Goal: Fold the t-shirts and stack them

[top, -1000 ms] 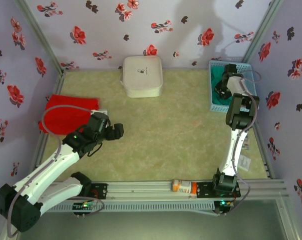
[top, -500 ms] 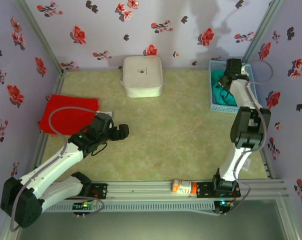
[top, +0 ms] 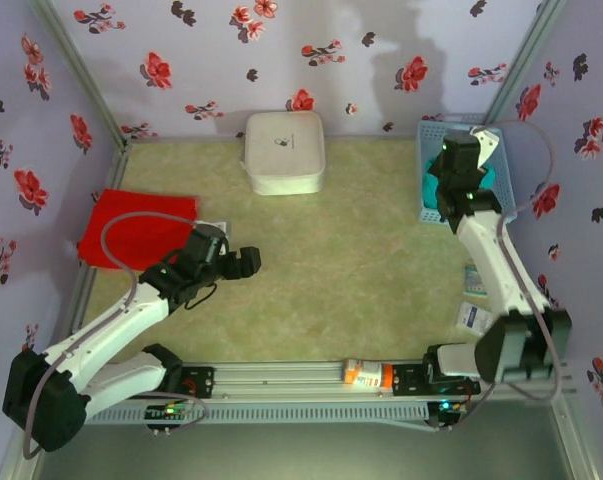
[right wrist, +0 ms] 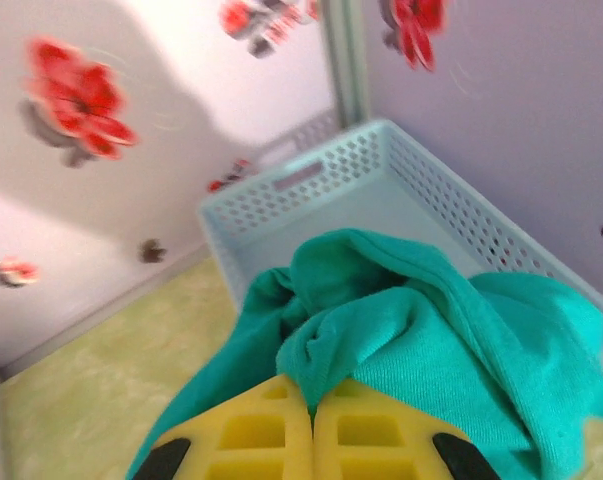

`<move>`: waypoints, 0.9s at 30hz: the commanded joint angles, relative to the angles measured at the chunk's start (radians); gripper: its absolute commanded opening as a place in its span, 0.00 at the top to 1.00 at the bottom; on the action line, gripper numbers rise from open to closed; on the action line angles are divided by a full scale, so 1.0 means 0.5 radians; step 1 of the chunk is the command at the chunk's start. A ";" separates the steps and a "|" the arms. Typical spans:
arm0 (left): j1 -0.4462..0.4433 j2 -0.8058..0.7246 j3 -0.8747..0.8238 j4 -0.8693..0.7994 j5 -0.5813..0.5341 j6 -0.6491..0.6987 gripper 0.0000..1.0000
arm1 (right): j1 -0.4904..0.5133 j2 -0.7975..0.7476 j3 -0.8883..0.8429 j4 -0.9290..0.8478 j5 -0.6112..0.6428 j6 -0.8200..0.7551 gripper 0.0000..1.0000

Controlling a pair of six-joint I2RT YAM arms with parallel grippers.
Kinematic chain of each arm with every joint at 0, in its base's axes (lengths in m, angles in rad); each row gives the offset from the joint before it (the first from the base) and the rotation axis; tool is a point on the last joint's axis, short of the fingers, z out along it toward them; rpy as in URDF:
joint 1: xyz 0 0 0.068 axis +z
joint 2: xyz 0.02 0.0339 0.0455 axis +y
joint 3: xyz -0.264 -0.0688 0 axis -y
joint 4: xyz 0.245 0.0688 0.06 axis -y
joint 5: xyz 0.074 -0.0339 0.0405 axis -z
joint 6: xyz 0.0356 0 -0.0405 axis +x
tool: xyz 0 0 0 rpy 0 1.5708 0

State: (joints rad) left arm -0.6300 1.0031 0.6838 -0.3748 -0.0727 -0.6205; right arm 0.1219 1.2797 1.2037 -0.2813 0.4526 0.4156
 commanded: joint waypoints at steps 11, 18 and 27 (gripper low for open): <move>0.087 0.029 0.256 -0.037 0.027 0.232 0.25 | 0.376 -0.709 -0.145 -0.306 -1.207 -0.301 1.00; 0.094 0.042 0.248 -0.014 0.029 0.196 0.24 | 0.791 -0.616 -0.330 0.215 -1.683 -0.035 0.99; 0.154 -0.083 0.191 -0.148 -0.037 0.216 0.17 | 1.085 -0.556 -0.454 0.348 -1.551 -0.063 0.94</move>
State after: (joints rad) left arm -0.5659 0.9985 0.7891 -0.4023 -0.0685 -0.5358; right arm 0.6640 1.0565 1.0241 -0.2031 -0.3687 0.3717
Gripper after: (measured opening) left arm 0.829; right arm 0.057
